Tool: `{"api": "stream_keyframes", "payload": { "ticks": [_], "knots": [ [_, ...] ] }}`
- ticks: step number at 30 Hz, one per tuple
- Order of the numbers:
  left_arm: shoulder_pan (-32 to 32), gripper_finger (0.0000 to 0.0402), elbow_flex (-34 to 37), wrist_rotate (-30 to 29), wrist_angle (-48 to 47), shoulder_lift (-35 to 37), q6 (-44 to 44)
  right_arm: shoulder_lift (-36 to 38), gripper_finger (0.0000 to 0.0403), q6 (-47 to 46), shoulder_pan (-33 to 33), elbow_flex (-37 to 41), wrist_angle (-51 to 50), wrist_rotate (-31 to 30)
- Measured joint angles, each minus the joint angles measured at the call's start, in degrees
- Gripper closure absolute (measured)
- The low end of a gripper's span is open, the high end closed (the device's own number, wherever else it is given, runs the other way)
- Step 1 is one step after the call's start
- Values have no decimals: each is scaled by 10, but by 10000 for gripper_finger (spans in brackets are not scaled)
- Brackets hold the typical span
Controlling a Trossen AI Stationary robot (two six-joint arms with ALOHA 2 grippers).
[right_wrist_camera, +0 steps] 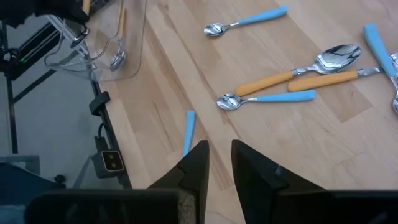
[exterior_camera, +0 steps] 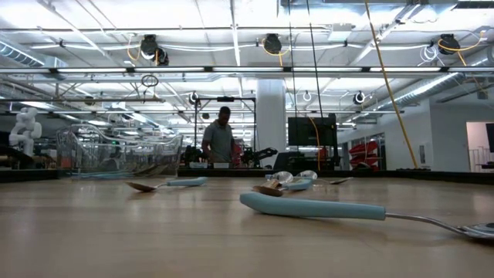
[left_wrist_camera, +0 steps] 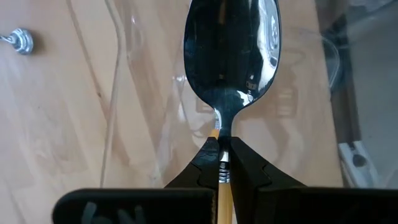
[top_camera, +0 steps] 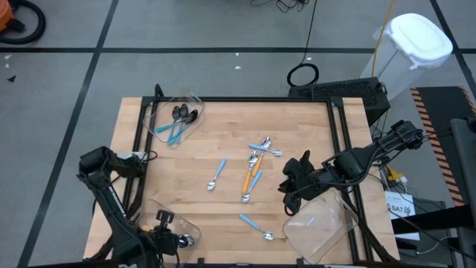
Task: Sort silverware by color (type)
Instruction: Put the yellow spoon into the bottom left transparent bin
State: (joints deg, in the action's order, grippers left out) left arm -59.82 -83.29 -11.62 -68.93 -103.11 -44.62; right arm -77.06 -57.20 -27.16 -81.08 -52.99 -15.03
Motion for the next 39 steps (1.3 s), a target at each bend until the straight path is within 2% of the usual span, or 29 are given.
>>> {"api": "stream_keyframes", "payload": {
  "ticks": [11,19,28,39],
  "knots": [
    [-1,389,60,2,66,0,14,0,337,-2,0,0,0,0],
    [1,389,95,7,105,0,-20,0,337,-2,0,0,0,1],
    [1,389,122,7,167,0,-41,0,337,-2,0,0,0,1],
    [0,389,124,15,170,-38,-36,0,337,-2,0,0,0,1]
  ]
}}
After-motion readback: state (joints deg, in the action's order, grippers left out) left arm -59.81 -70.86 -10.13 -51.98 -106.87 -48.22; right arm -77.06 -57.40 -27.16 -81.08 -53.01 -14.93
